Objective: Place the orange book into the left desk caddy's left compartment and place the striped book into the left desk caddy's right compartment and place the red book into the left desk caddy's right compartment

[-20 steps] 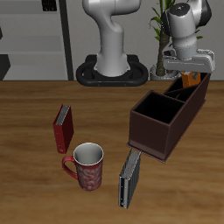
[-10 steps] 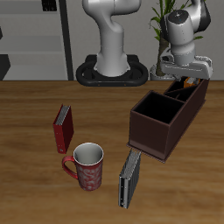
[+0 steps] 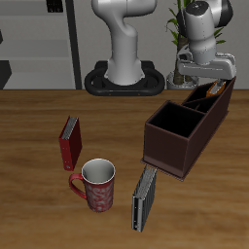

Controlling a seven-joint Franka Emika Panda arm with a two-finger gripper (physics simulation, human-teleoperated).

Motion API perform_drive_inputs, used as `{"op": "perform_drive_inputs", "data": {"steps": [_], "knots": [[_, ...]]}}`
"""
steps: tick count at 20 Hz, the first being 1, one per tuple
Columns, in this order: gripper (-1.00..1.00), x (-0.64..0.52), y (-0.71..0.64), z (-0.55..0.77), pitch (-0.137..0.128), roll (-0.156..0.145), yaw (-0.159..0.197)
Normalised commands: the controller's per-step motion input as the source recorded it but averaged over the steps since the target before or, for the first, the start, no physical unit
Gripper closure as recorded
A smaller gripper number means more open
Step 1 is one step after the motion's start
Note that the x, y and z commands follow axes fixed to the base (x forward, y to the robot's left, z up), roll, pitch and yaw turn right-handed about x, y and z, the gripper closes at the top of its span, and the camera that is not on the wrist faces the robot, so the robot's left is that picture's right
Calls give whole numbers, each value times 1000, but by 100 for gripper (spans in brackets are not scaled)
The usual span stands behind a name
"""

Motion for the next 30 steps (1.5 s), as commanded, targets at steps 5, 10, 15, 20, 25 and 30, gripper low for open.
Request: {"op": "perform_drive_inputs", "data": {"steps": [5, 10, 15, 20, 25, 30], "knots": [[-100, -7, -189, 357, -58, -22, 10], [-100, 297, -188, 293, 0, -44, 32], [-100, 307, -289, 407, -5, -35, 38], [-100, 266, -321, 480, -16, -35, 30], [-100, 270, -267, 371, -26, -69, 30], [-100, 426, -41, 144, 9, -52, 66]]}}
